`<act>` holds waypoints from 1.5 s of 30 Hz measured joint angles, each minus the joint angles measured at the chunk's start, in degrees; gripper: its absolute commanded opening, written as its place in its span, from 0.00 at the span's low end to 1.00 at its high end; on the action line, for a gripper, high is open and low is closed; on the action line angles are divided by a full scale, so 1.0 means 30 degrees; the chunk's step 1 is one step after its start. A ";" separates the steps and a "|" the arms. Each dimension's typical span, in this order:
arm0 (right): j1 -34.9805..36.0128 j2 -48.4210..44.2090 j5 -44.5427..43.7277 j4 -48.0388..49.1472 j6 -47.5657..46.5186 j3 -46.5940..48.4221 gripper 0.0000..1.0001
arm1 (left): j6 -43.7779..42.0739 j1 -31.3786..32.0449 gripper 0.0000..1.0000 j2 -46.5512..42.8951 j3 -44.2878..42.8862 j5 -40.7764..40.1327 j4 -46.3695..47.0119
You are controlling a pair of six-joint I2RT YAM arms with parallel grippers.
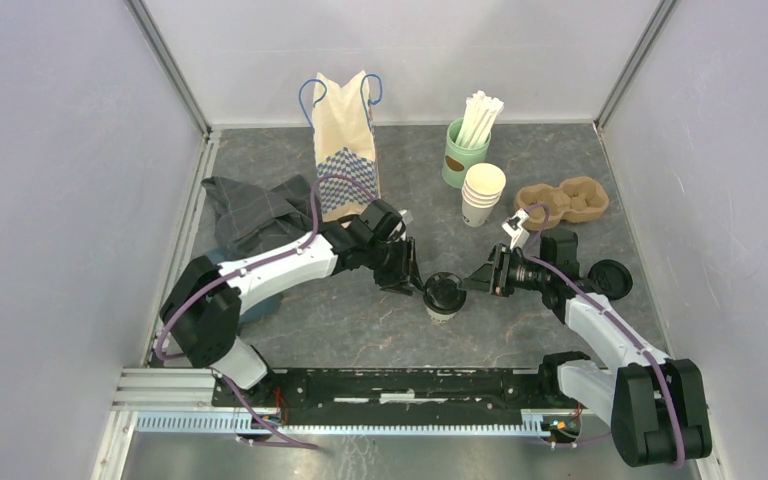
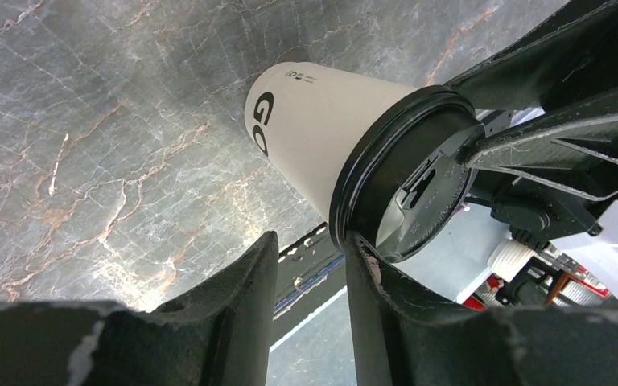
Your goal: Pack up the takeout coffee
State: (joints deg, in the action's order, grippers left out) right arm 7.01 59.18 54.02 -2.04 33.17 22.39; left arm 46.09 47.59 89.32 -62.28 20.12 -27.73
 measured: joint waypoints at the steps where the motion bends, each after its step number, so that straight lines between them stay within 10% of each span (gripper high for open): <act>1: 0.0000 0.0000 0.0007 0.0000 -0.0007 0.0000 0.47 | 0.0015 0.0000 0.43 0.0102 0.0000 0.0117 0.0087; 45: -0.0510 -0.0153 -0.0160 -0.1129 -0.0860 0.0138 0.46 | -0.1384 0.1887 0.41 0.1610 -0.2841 -0.3257 -0.1923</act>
State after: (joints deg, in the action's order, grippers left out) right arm 5.48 58.72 53.54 -5.43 30.59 22.81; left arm 41.93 53.25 94.15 -70.81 10.35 -33.50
